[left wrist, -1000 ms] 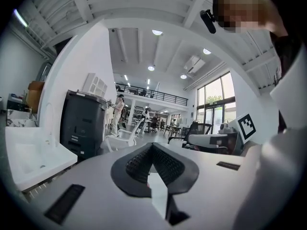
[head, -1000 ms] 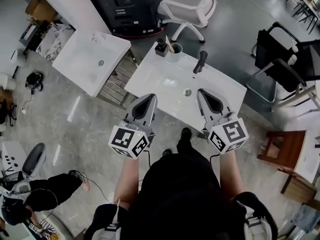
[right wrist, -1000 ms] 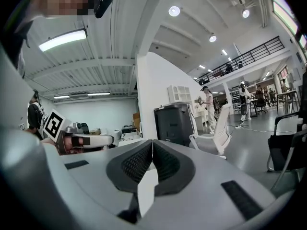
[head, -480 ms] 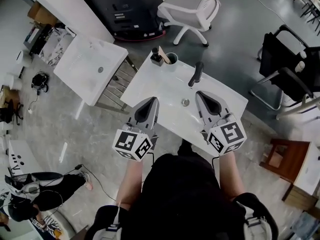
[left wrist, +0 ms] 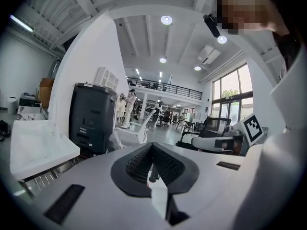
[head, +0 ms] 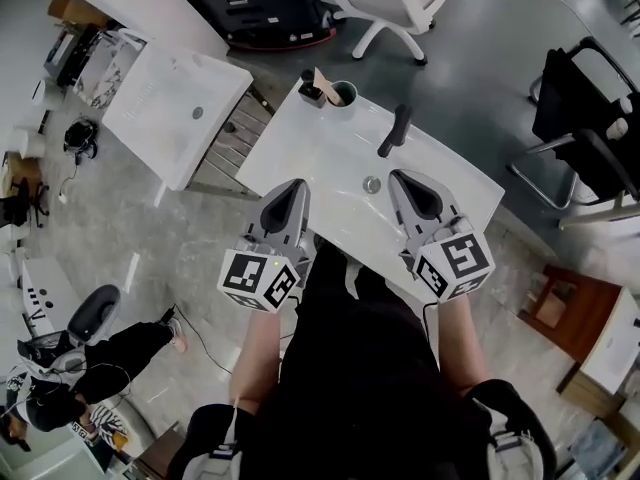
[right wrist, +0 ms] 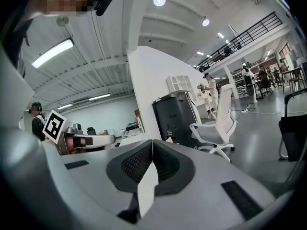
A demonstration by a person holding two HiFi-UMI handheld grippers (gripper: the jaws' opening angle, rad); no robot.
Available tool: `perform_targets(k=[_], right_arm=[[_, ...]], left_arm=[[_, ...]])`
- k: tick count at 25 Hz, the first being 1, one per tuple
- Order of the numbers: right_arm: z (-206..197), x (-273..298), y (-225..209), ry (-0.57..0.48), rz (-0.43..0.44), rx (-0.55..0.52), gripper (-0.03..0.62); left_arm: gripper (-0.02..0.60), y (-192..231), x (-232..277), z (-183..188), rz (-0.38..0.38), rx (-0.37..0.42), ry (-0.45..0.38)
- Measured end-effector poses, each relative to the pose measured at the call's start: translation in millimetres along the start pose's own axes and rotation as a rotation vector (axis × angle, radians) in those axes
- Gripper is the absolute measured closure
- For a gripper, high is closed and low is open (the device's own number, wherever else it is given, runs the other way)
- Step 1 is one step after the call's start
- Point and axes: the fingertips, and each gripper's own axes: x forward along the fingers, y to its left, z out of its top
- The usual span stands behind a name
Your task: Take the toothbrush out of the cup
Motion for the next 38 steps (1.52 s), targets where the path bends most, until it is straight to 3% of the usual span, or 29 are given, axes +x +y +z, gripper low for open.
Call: perform_targets(k=[6,16,22,29,32,34,38], right_arm=[[7,12,-15,-0.007,-0.05,0.004,0.563],[30,38,-41,-0.009,-0.192,-0.001,0.563],[36,71,-40,0.01,-0.237,-0.02,0.563],[22,89,-55,0.067,-0.325,-0.008,0.563],[16,94,-60,0.078,-0.349,0.005,0.563],[12,99,-62,0.086,-0.357,0.009,0.563],[5,110,-60,0.101,-0.371,0.028,0.563]], left_arm=[[0.566,18,23,-1,-0.023,-0.01,0.011],[0.565,47,88,16,-0.151,-0.003,0.032],[0.563,74,122,23,-0.19,-0.024,0.031],[0.563,88,155,-5,-0.275,-0.047,0.106],[0.552,99,167,-20,-0.268,-0.045,0.138],[0.5,106,175,-30,-0.26,-0.051,0.158],[0.487,119,188,-47,-0.26,-0.049,0.192]])
